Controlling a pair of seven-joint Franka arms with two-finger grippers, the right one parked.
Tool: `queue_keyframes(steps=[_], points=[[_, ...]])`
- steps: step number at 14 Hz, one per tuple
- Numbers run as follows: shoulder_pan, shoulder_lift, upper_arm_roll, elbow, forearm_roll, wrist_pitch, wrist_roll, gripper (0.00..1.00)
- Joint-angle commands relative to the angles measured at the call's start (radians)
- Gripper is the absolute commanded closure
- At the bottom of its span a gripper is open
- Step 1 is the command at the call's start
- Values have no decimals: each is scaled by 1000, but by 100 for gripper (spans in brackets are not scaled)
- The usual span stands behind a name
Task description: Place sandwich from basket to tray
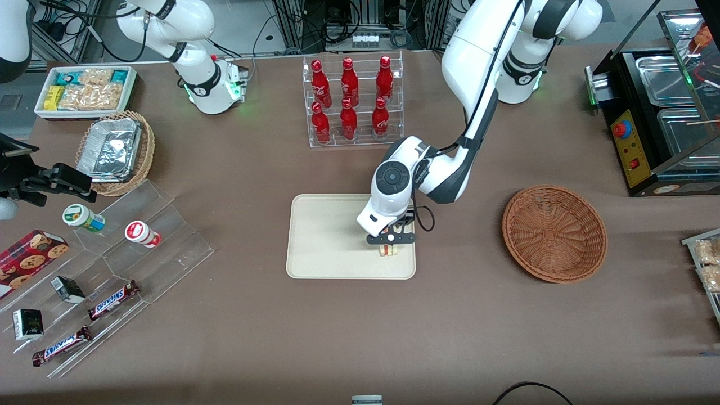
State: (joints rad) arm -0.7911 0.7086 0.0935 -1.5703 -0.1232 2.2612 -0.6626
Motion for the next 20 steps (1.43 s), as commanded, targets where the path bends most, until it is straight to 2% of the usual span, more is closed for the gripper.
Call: queue_keyframes(steps=[1,6,10,12,18,20], points=[[9,-53,6,24,-16,-51,-5,0],[110,-246,25,15,-13,-290,14,0],[173,-351,52,-34,3,-312,21,0],[248,-431,52,-100,22,-325,168,0],[377,-598,55,-218,114,-403,233,0],[444,-641,55,-220,119,-462,340,0]])
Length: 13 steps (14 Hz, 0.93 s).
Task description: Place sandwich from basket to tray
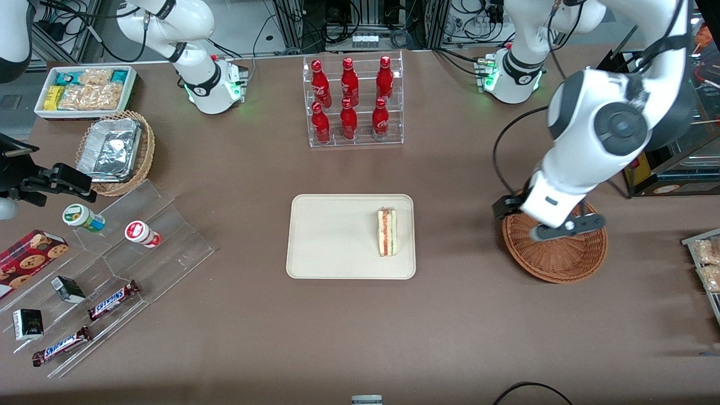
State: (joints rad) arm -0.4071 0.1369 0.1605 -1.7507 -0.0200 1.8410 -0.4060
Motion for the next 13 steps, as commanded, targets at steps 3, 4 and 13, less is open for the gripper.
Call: queue_keyframes(steps=[3,4,13], points=[[132,-132,-12,-39,15,-110,168,0],[145,-149,-12,-39,15,-130,191,0],[191,-203,-10,-1,74,-173,225,0]])
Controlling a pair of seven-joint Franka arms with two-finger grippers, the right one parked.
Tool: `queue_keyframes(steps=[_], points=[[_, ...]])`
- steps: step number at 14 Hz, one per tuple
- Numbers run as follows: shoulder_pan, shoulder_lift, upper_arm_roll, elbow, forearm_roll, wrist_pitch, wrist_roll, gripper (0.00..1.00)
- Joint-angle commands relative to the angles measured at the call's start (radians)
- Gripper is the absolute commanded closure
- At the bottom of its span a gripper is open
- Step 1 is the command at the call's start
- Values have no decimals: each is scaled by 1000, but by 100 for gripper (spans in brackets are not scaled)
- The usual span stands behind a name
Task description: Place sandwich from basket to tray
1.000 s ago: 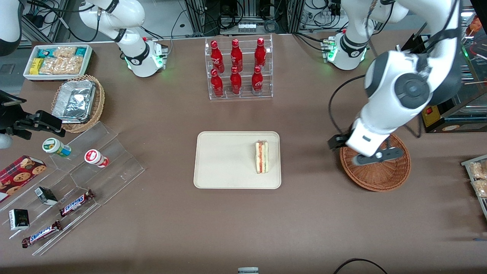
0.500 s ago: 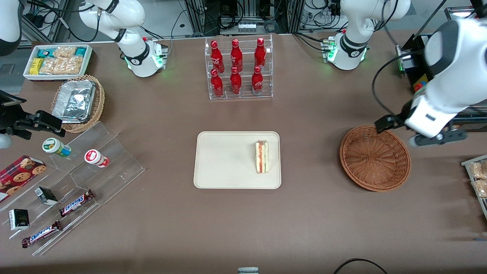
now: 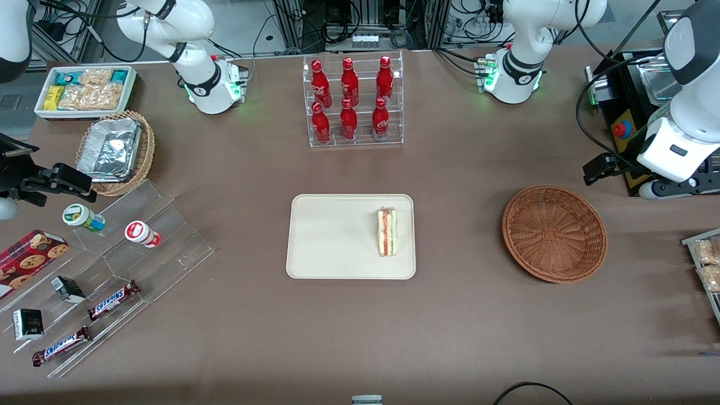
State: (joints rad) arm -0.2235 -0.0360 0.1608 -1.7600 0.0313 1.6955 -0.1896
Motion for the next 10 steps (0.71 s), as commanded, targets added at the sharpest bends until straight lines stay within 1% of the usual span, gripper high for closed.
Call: queue_keyframes(steps=[1,5,7,10], points=[[7,-30,-12,28,22,-65,10,0],[-5,-27,-15,108,18,-154,22,0],[-7,-28,-15,108,9,-154,77,0],[-7,-30,-15,108,2,-155,75,0]])
